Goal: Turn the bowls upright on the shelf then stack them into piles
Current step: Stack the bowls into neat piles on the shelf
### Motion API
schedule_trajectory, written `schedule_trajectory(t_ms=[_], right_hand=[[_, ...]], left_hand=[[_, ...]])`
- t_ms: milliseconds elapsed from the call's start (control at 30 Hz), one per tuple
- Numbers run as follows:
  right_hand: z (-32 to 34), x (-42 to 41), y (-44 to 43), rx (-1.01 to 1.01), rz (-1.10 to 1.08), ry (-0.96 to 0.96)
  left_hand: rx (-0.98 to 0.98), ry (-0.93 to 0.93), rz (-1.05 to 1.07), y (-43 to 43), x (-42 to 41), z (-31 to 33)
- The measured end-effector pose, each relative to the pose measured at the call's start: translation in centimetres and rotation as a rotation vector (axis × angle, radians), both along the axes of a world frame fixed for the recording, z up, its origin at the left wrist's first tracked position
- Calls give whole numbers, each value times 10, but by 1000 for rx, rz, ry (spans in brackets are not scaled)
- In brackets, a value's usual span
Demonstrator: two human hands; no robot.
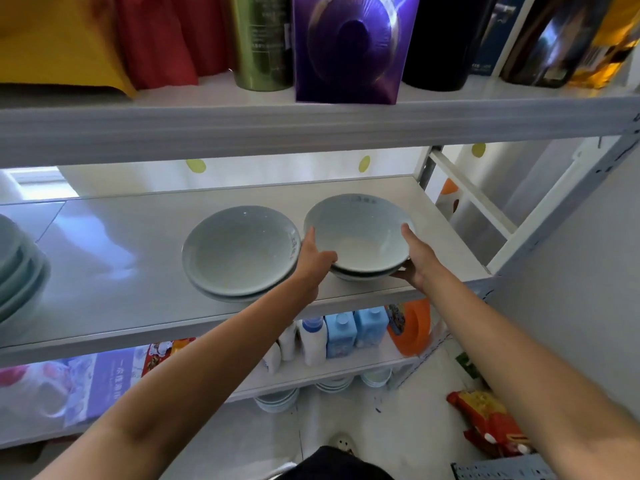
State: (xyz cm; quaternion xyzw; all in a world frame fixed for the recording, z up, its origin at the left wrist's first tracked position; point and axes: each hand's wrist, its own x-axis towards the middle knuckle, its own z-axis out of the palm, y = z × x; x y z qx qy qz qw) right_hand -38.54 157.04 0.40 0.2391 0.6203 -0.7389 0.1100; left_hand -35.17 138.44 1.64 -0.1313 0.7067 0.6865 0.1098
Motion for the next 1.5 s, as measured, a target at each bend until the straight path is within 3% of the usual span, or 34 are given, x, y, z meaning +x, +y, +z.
schedule_trajectory(t_ms=[367, 700, 1033, 1300, 1500], right_hand=[[33, -21, 12, 50, -40, 128], [83, -22, -40, 69, 17, 283], [82, 1, -116, 94, 128, 276], [61, 12, -152, 92, 157, 271], [41, 21, -165, 236, 208, 258]], left_hand=[[-4, 153, -14, 9, -13, 17], [121, 343, 167, -43, 1, 71], [55, 316, 291, -121, 35, 68], [-140, 277, 278, -161, 52, 47], [-194, 210, 257, -177, 54, 22]])
